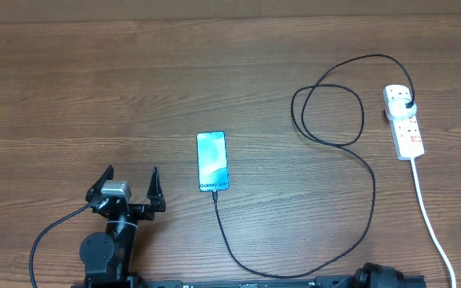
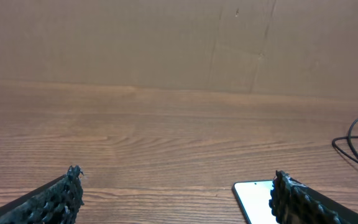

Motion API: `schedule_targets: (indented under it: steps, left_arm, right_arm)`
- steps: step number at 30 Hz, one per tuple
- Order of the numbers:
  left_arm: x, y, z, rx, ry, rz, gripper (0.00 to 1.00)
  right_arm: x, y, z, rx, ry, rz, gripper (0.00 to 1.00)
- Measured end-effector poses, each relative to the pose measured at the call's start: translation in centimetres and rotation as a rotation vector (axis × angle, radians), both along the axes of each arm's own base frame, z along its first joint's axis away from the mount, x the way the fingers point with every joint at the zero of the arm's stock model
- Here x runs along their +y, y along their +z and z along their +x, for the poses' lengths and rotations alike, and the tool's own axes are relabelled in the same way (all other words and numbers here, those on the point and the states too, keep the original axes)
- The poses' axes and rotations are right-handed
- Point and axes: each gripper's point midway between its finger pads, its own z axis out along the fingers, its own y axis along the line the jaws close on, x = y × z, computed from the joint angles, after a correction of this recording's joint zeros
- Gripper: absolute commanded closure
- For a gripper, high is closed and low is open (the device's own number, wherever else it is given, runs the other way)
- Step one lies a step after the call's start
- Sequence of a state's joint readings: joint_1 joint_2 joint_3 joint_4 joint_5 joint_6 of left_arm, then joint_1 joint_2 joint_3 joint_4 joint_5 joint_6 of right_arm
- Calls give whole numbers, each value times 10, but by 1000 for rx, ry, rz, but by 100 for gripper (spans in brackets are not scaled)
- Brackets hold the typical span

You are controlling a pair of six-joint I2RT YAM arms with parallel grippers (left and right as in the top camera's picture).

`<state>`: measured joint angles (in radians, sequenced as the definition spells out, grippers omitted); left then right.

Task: Plug charger to phone and switch on socket

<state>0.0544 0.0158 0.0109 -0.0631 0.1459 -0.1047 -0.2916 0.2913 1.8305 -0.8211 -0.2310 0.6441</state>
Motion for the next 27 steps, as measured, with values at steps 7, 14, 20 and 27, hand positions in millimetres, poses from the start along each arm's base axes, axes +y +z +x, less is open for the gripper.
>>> schedule_targets:
  steps: [7, 14, 20, 27]
  left_arm:
    - [0, 0, 0, 0, 0, 0, 0]
    - [0, 0, 0, 0, 0, 0, 0]
    - [0, 0, 0, 0, 0, 0, 1]
    - [0, 0, 0, -1, 0, 0, 0]
  right_arm:
    - [1, 0, -2, -10, 1, -2, 77]
    - [2, -2, -7, -26, 0, -4, 75]
    - [13, -27, -46, -139, 7, -37, 75]
    - [20, -44, -113, -294, 25, -93, 75]
